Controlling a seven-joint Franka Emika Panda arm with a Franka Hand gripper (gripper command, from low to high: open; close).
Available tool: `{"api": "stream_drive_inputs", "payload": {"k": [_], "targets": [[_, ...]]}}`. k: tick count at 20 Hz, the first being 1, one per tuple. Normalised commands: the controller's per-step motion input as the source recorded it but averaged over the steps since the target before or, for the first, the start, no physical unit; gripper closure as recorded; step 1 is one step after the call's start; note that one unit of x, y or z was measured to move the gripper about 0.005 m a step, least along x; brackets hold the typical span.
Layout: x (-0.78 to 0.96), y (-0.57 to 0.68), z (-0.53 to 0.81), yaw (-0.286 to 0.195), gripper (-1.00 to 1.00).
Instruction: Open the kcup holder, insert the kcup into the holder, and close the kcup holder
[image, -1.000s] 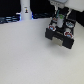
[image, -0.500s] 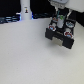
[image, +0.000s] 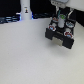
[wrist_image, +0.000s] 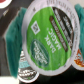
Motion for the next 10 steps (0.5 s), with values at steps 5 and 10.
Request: {"api": "stream_drive_inputs", "payload": {"k": [5,10], "targets": [[0.31,0.36,0.19,-0.035,1.00],[0.11,0.06,-0.05,0.002,1.00]]}}
